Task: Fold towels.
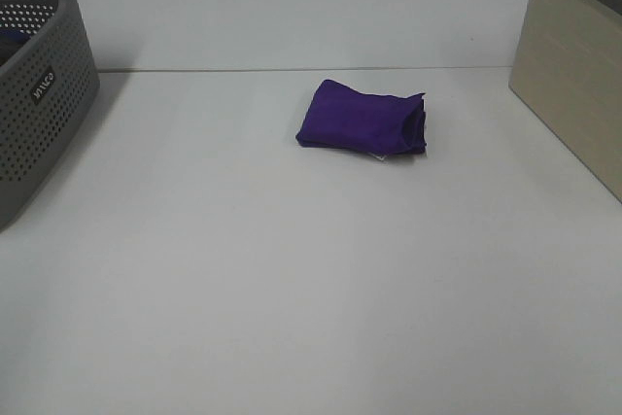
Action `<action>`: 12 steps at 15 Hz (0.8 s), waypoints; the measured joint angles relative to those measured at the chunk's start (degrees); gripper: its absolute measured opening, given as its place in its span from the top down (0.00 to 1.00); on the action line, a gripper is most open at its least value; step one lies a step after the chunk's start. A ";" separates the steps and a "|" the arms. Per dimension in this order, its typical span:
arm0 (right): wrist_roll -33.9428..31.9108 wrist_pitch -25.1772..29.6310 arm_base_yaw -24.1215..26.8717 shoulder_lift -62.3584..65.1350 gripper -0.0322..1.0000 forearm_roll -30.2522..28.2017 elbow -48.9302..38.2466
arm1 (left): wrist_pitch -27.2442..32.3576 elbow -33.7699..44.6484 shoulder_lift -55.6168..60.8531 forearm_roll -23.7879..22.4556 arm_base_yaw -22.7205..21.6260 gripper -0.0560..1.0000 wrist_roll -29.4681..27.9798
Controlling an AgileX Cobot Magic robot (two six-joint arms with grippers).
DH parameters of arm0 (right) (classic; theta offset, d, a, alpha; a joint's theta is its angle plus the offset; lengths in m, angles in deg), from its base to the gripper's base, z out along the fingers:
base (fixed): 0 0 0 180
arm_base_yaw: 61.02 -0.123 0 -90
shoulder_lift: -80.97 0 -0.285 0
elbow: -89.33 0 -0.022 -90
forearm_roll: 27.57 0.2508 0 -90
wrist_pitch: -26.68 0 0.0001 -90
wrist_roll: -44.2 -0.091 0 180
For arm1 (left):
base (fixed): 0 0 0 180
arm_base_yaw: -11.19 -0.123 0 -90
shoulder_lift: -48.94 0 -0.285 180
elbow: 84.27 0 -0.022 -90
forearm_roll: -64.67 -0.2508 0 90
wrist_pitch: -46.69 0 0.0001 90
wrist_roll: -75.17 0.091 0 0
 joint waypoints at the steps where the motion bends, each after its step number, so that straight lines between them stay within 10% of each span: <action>1: 0.06 0.00 -0.92 0.00 0.17 -0.06 -0.34 | 0.11 0.29 0.80 0.00 0.00 0.28 -0.06; 9: -0.46 -0.63 -4.93 -0.06 0.17 -1.55 -10.14 | 5.16 1.66 10.71 1.26 0.00 0.28 -0.46; 12: -1.89 -9.05 -4.93 -0.06 0.17 -1.38 -12.72 | 5.10 1.83 10.77 1.95 0.00 0.28 -0.46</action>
